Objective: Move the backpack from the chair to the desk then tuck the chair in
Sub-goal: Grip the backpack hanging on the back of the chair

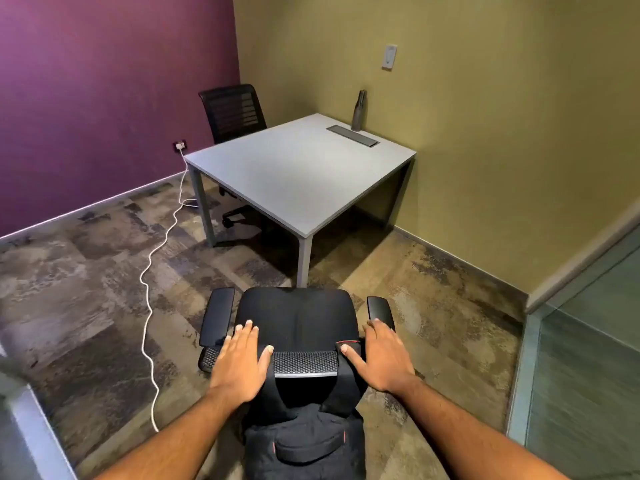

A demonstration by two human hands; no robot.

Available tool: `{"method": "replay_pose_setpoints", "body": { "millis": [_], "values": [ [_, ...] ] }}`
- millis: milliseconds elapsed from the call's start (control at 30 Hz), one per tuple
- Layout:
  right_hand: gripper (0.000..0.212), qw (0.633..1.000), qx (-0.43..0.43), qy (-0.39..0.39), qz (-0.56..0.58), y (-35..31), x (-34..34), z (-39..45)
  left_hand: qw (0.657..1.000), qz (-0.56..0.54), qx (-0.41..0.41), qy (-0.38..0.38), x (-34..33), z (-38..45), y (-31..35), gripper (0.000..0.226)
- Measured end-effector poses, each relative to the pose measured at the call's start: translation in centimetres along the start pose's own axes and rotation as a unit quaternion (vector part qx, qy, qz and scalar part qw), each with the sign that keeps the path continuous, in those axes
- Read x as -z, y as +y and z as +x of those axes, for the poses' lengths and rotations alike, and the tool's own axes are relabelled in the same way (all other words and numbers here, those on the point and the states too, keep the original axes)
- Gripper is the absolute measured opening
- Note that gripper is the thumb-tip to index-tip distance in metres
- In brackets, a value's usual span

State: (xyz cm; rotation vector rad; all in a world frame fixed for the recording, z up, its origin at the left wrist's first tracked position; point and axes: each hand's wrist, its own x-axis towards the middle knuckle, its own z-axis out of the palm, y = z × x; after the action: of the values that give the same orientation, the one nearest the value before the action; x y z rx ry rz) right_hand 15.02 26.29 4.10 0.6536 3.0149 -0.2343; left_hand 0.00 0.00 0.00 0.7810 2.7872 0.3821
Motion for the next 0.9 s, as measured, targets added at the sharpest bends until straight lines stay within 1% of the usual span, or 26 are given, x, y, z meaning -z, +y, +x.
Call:
{"method": "replay_pose_setpoints", "body": {
  "millis": [67, 133, 233, 300, 367, 500, 633, 700, 800, 900],
  "values": [
    [0.086, 1.0, -0.012, -0.012, 0.005, -0.3, -1.0, -0.3, 1.0, -0.016, 0.008, 0.001, -0.2, 0.1, -0.2, 0.067],
    [0.086, 0.999, -0.024, -0.024, 0.001, -0.7, -2.0, -0.8, 1.0, -0.009, 0.004, -0.008, -0.2, -0.1, -0.3, 0.07],
    [0.099, 0.998, -0.047, -0.035, 0.009, -1.0, -2.9, -0.5, 1.0, 0.015, -0.004, -0.011, -0.6, -0.2, -0.4, 0.075],
    [0.107, 0.997, -0.056, -0.047, 0.024, -1.1, -3.0, -0.3, 0.999, 0.035, -0.002, 0.004, -0.7, -0.5, -0.3, 0.071],
    [0.107, 0.995, -0.076, -0.051, 0.039, -1.3, -3.2, 0.0, 0.999, 0.052, 0.001, 0.01, -0.9, -0.6, -0.3, 0.066],
    [0.092, 0.983, -0.137, -0.022, 0.122, -1.7, -3.4, 0.5, 0.998, 0.053, -0.013, 0.015, -0.6, -0.5, 0.2, 0.064],
    [0.076, 0.956, -0.2, -0.016, 0.214, -1.7, -3.1, 0.7, 0.998, 0.055, -0.037, 0.01, -0.6, -0.5, 0.6, 0.045],
    [0.065, 0.945, -0.213, -0.009, 0.248, -1.7, -3.0, 0.5, 0.997, 0.047, -0.057, 0.02, -0.6, -0.7, 0.5, 0.045],
    [0.052, 0.938, -0.216, 0.027, 0.269, -1.8, -2.6, 0.2, 0.995, 0.05, -0.08, 0.03, -0.6, -0.8, 0.5, 0.043],
    [0.045, 0.927, -0.249, 0.071, 0.271, -1.6, -2.3, -0.1, 0.994, 0.048, -0.089, 0.03, -0.5, -0.7, 0.4, 0.036]
  ]
}}
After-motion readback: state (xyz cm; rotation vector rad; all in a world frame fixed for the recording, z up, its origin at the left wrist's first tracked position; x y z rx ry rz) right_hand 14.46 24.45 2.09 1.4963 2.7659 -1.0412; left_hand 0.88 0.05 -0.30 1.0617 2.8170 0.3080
